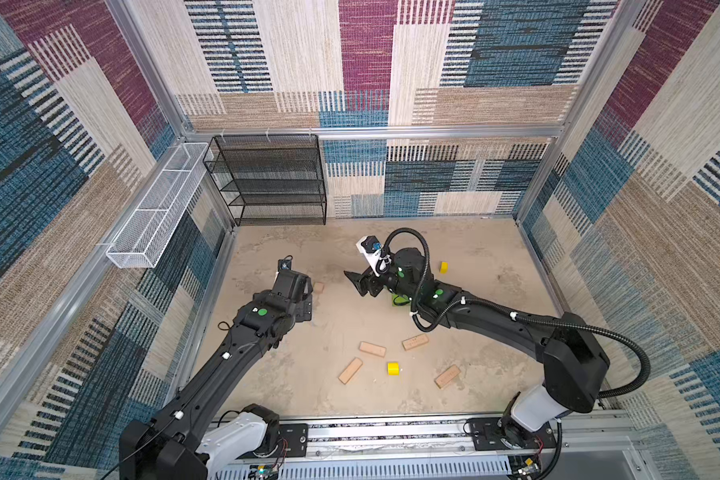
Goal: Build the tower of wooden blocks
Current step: 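Reach the left gripper toward a light wooden block while the right gripper hovers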
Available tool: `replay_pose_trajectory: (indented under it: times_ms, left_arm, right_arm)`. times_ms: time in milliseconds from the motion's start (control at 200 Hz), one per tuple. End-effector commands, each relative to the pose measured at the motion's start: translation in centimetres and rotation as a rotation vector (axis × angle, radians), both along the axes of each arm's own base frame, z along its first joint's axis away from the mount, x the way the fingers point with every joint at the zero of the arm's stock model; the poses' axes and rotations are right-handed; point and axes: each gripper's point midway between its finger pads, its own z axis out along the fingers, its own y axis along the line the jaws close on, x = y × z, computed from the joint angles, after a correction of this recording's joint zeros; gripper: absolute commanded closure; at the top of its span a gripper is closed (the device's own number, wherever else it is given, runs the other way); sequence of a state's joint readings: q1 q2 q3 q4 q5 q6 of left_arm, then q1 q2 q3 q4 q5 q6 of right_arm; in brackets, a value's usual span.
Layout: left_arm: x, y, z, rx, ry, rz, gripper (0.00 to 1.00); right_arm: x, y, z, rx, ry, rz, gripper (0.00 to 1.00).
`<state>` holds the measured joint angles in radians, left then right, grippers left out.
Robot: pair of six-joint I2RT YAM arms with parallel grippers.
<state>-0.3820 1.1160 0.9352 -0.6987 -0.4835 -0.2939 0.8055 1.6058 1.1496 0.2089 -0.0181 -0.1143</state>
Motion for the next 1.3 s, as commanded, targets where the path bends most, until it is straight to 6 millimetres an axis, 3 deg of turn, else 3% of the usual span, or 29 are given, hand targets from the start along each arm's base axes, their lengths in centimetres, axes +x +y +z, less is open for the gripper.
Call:
replay_pose_trajectory:
  times_ms: [0, 235, 426, 671, 851, 1292]
  left_arm:
    - [-0.7, 0.3, -1.3, -0.082, 0.065, 0.081, 0.01]
    - [-0.8, 2.9, -2.7, -0.125, 0.164, 0.217, 0.01]
    - [-0.6, 2.7, -4.3, -0.182, 0.228, 0.245, 0.01]
    - [-0.1, 3.5, -4.7, -0.175, 0.257, 0.256, 0.01]
    - [-0.6, 3.8, -5.4, -0.189, 0.281, 0.259, 0.01]
    - [-1.2, 4.1, -7.1, -0.25, 0.341, 0.299, 0.01]
  right_arm:
    - [0.1, 0.0, 0.9, 0.016, -0.038, 0.009, 0.13]
    - [0.9, -2.5, 2.3, 0.062, -0.029, -0.002, 0.11]
    - [0.7, -4.5, 2.7, 0.101, -0.012, 0.021, 0.12]
    - [-0.3, -4.4, 2.9, 0.088, -0.026, 0.071, 0.11]
    - [-1.1, -4.1, 1.6, 0.063, -0.015, 0.118, 0.03]
    - [-3.4, -3.4, 0.8, 0.056, -0.029, 0.251, 0.0]
